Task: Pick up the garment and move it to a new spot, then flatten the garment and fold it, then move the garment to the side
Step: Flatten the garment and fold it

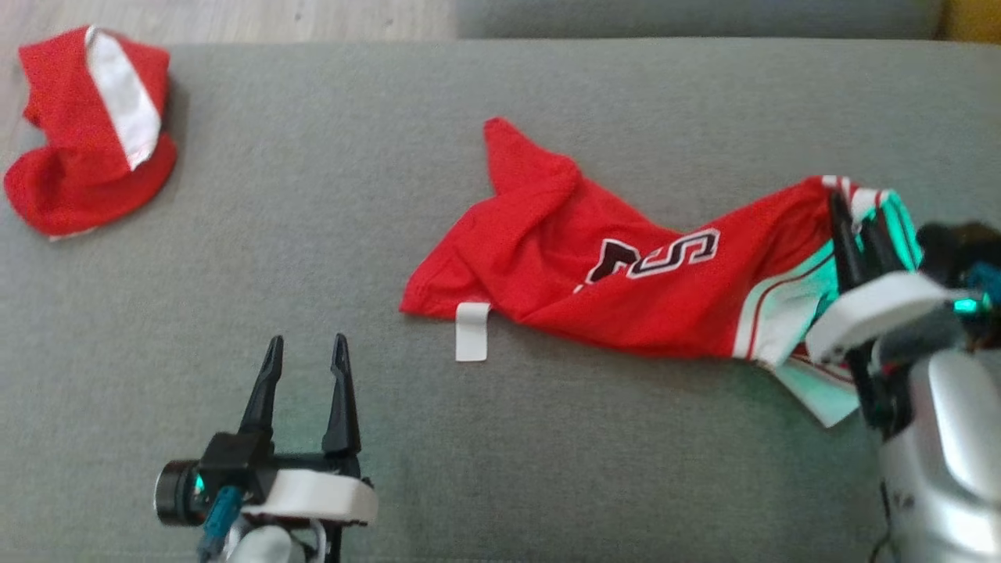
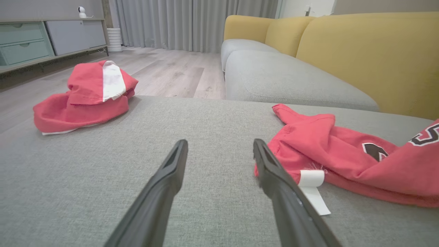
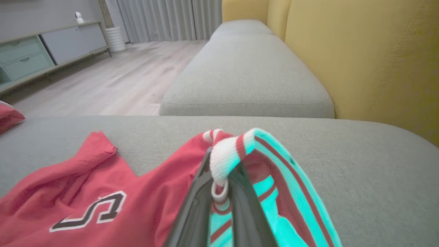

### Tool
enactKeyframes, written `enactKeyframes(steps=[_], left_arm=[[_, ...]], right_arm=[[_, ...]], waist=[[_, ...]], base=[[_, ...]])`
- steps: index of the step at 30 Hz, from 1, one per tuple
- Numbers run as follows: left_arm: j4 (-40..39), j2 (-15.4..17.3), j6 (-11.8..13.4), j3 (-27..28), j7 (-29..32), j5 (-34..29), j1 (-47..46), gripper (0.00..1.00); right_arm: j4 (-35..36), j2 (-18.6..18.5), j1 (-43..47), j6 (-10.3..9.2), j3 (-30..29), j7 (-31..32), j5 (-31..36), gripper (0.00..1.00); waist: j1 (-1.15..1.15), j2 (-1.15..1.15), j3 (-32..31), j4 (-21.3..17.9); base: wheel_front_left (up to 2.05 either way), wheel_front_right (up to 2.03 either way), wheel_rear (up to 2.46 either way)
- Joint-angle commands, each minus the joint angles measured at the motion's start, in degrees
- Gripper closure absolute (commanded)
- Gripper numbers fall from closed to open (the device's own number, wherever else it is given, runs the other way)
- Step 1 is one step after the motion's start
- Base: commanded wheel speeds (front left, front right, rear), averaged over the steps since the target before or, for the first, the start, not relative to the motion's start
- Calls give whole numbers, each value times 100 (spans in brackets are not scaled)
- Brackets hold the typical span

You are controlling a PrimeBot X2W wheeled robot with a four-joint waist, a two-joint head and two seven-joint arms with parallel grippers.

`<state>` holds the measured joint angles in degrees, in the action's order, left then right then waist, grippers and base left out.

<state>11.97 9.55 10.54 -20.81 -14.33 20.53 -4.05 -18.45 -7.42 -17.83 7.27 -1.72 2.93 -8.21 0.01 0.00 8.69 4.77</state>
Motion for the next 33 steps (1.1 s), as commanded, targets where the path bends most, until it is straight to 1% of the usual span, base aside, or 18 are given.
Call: enactKeyframes(steps=[1,7,9,10,11,12,13,14,15,19,23,27,33], left_arm=[[-118,-37,-33,115,-66,-74,-277,0],[-15,-129,-137,52,-67,-146,-438,0],[19,-135,-158,57,-67,-163,-450,0],[19,-135,-158,57,-67,-163,-450,0],[36,-135,-168,62,-67,-171,-449,0],[54,-134,-177,66,-67,-179,-445,0],[73,-135,-189,66,-67,-188,-439,0],[90,-138,-199,65,-67,-196,-435,0],[105,-143,-205,66,-67,-202,-430,0],[138,-145,-210,105,-67,-214,-363,0],[134,-138,-201,158,-67,-217,-257,0],[104,-142,-189,205,-67,-220,-159,0],[66,-151,-186,245,-67,-225,-35,0]], right_arm=[[-320,-117,-533,22,45,-94,36,100],[-1713,-254,-1282,22,-127,-388,223,100],[-2055,-298,-1481,22,-186,-532,310,100],[-2055,-298,-1481,22,-186,-532,310,100],[-2213,-310,-1570,22,-207,-600,351,100],[-2367,-323,-1653,22,-233,-678,398,96],[-2498,-333,-1724,22,-259,-775,461,69],[-2626,-341,-1776,22,-268,-853,523,33],[-2756,-351,-1819,22,-266,-915,568,0],[-3054,-318,-1885,22,-226,-1214,619,0],[-3066,-246,-1745,22,35,-1429,522,0],[-2707,-119,-1354,22,181,-1620,301,0],[-1801,119,-379,22,148,-1713,244,0]], waist=[[-1,0,193,201],[-1,0,326,400],[-1,0,329,396],[-1,0,329,396],[-1,0,321,381],[-1,0,304,361],[-1,0,280,338],[-1,0,251,313],[-1,0,216,285],[-1,0,54,120],[-1,0,-116,-83],[-1,0,-270,-275],[-1,0,-394,-452]], base=[[0,0,0],[0,0,0],[0,0,0],[0,0,0],[0,0,0],[0,0,0],[0,0,0],[0,0,0],[0,0,0],[0,0,0],[0,0,0],[0,0,0],[0,0,0]])
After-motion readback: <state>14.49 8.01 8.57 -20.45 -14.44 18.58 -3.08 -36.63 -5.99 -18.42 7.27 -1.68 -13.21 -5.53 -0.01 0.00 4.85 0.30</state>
